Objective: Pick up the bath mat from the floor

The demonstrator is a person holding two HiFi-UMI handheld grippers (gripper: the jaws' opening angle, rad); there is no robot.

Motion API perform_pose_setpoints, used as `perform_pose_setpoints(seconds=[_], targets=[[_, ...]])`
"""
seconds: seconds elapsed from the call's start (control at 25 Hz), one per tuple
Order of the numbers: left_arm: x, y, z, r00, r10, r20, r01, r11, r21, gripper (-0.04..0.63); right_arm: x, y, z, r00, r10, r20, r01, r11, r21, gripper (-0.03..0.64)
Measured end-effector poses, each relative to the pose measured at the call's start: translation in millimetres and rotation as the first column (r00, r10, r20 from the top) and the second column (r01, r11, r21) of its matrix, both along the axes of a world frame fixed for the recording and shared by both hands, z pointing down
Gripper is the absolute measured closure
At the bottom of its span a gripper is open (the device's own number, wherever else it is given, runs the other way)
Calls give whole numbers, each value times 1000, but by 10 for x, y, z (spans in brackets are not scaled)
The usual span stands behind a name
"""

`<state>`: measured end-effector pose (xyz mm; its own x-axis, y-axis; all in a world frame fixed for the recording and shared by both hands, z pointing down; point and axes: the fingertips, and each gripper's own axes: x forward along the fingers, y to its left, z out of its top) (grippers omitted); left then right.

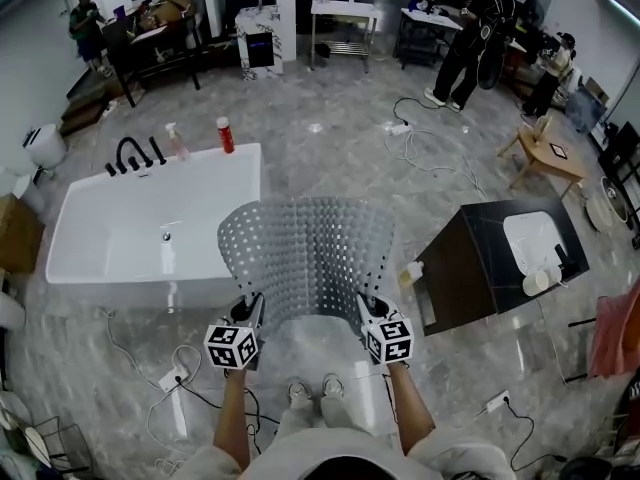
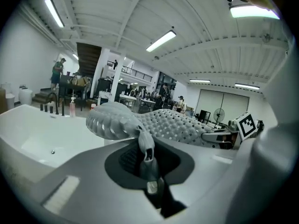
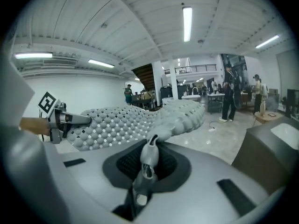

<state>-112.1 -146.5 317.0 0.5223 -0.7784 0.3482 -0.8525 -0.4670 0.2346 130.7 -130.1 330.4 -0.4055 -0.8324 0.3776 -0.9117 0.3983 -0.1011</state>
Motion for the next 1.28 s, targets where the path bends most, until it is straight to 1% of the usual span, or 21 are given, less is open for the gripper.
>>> perform_pose_setpoints(seconds=[0.24, 0.52, 0.68, 0.88, 1.08, 1.28], targets=[[76, -116, -707, 1000, 19, -13, -17, 993, 114, 550, 60, -150, -704, 1000, 17, -4, -16, 993, 119, 577], [76, -149, -1135, 1000, 16, -18, -12, 983, 181, 549, 29, -177, -1142, 1000, 11, -12, -9, 980, 198, 577], [62, -116, -1176, 1000, 9, -19, -6, 983, 185, 549, -9, -156, -1189, 1000, 8, -12, -5, 979, 203, 577], [24, -52, -1121, 1000, 8, -23, -4, 985, 171, 549, -55, -110, -1143, 1000, 1, -12, 2, 981, 192, 578], [-6, -67, -1117, 999, 1, -42, 6, 987, 162, 549, -112, -125, -1157, 1000, -15, -20, 18, 981, 193, 578], [-36, -73, -1147, 999, 0, -44, 8, 986, 166, 549, -154, -125, -1177, 1000, -15, -20, 19, 981, 195, 578]])
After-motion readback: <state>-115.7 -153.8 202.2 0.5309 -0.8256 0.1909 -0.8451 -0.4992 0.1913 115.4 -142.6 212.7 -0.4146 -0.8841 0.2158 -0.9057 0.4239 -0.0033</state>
